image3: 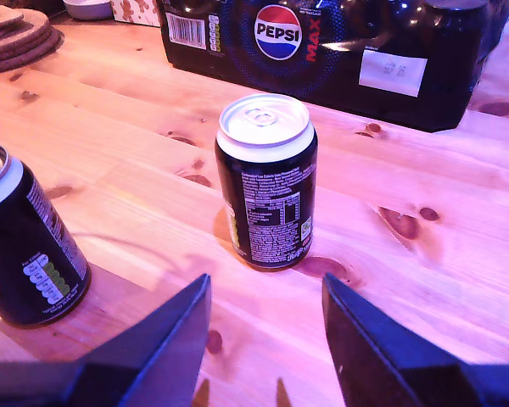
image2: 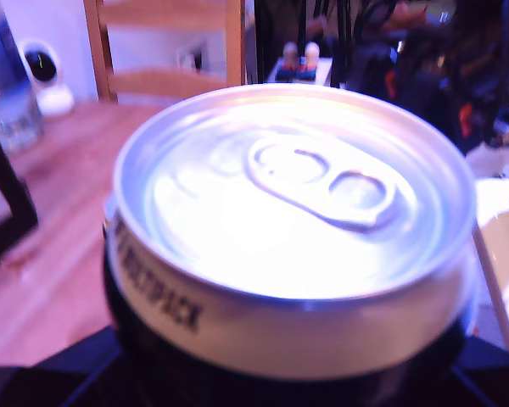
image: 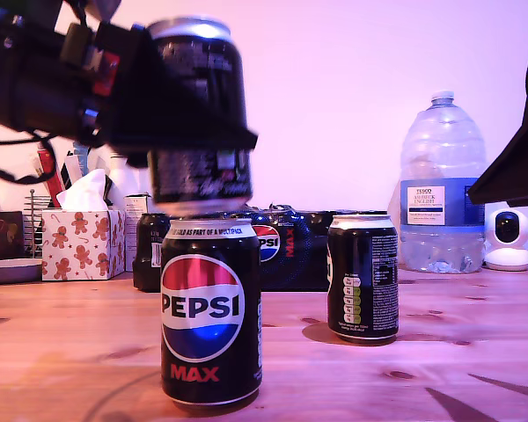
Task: Stack up the Pepsi cans on top of each other
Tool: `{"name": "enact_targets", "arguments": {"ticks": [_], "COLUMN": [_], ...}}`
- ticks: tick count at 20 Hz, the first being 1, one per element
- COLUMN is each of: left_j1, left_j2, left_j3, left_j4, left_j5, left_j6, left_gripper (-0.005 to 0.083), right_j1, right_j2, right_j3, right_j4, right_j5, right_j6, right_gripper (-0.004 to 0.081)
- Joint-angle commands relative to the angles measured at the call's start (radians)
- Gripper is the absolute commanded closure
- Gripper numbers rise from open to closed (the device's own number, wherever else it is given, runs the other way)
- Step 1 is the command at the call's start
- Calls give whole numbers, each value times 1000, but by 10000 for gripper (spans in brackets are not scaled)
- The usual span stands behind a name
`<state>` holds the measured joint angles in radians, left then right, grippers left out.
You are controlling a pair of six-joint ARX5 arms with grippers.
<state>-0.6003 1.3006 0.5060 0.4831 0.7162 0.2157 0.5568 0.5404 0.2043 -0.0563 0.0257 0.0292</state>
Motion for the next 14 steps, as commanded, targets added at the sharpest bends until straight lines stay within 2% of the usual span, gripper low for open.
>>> {"name": "enact_targets", "arguments": {"ticks": [1, 5, 14], "left_j1": [-11, -18, -17], "left_j2": [45, 100, 65], "left_j3": [1, 1, 1], "left_j4": [60, 93, 81], "left_j5": [8, 8, 6], "left_j6": [-15, -32, -59], "left_gripper": [422, 422, 422], "right_j1": [-1, -1, -1], "right_j2": [-2, -2, -2], "right_j3": [-7, -7, -7], "right_j4": [7, 6, 6], "right_j5": [-2, -2, -1], "right_j6": [8, 8, 8], "right_gripper": [402, 403, 402]}}
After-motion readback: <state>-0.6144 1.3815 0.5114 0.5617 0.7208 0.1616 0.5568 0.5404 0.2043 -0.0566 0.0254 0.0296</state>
